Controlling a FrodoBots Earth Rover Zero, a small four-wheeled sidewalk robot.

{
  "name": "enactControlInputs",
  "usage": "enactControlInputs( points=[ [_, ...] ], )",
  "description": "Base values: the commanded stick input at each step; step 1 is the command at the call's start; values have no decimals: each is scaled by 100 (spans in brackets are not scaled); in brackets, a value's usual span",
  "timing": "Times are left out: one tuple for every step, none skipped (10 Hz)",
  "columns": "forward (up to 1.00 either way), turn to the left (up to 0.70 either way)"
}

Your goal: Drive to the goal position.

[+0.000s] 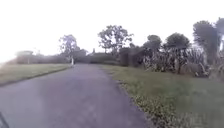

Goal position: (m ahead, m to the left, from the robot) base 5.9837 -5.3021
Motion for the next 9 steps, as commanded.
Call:
enactControlInputs(
  points=[
    [70,0],
    [70,0],
    [70,0],
    [70,0],
    [70,0],
    [70,14],
    [70,14],
    [70,12],
    [70,6]
  ],
)
